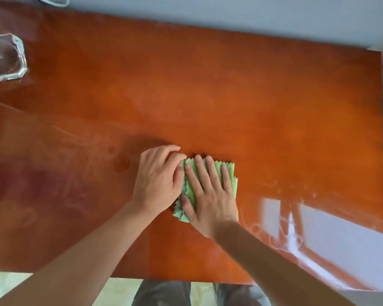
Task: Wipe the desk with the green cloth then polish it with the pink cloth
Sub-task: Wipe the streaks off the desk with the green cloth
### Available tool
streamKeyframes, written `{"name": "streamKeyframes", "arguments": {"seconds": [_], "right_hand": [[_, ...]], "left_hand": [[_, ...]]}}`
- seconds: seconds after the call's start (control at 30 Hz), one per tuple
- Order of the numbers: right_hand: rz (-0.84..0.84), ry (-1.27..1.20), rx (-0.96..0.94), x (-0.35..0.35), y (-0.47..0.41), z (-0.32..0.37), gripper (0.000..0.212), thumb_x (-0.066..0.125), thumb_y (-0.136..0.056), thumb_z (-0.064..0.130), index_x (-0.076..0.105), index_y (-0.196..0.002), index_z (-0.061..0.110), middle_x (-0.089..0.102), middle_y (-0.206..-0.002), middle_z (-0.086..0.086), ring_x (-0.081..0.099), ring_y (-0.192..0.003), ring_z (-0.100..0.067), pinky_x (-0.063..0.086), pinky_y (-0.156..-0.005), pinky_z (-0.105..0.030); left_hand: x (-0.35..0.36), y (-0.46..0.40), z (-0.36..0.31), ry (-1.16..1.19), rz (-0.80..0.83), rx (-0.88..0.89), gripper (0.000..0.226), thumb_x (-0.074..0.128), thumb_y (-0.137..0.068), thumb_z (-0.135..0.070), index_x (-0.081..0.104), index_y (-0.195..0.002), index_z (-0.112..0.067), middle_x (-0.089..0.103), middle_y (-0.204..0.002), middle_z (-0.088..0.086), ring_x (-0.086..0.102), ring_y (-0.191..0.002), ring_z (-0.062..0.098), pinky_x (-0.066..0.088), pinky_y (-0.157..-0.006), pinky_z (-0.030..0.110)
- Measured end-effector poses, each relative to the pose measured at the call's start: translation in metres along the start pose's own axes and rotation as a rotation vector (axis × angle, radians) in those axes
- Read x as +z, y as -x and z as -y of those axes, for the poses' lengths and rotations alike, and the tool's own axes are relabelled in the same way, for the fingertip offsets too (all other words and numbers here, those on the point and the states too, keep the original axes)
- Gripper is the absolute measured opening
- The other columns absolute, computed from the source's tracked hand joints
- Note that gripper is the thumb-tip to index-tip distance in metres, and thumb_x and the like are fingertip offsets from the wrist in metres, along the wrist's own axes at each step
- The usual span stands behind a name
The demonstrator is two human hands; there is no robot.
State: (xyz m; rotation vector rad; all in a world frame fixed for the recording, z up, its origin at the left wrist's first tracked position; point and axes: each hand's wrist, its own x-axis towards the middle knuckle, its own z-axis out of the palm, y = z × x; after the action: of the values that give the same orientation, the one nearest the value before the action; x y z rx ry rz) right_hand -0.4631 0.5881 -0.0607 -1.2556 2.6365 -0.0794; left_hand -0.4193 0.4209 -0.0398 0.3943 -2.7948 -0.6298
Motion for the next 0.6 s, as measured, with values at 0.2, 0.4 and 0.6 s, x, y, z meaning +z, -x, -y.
{"name": "streamKeyframes", "arguments": {"seconds": [0.2,0.4,0.6], "right_hand": [[0.027,-0.008,0.01,-0.005,-0.006,0.001,0.068,0.02,-0.104,0.056,0.014,-0.162,0.021,0.009,-0.17,-0.006,0.001,-0.157,-0.027,0.006,-0.125,-0.053],[-0.03,0.004,0.17,-0.029,-0.113,-0.039,0.074,0.014,-0.1,0.062,0.008,-0.163,0.025,0.003,-0.171,-0.001,-0.003,-0.157,-0.024,0.001,-0.126,-0.049],[-0.022,0.015,0.168,-0.041,-0.183,-0.044,0.077,0.007,-0.097,0.065,0.005,-0.163,0.026,0.003,-0.171,-0.001,-0.004,-0.157,-0.024,-0.002,-0.126,-0.05]], "left_hand": [[-0.006,0.022,0.013,-0.016,0.048,0.021,0.021,0.061,-0.091,-0.008,0.071,-0.11,-0.01,0.065,-0.123,0.006,0.06,-0.117,0.025,0.04,-0.102,0.045],[-0.012,0.016,0.015,0.002,0.02,0.003,0.022,0.063,-0.088,-0.008,0.071,-0.109,-0.01,0.066,-0.125,0.007,0.059,-0.121,0.024,0.042,-0.103,0.047],[-0.039,0.034,0.034,-0.043,-0.013,-0.137,0.022,0.063,-0.089,-0.006,0.071,-0.11,-0.01,0.067,-0.122,0.006,0.061,-0.116,0.022,0.04,-0.1,0.04]]}}
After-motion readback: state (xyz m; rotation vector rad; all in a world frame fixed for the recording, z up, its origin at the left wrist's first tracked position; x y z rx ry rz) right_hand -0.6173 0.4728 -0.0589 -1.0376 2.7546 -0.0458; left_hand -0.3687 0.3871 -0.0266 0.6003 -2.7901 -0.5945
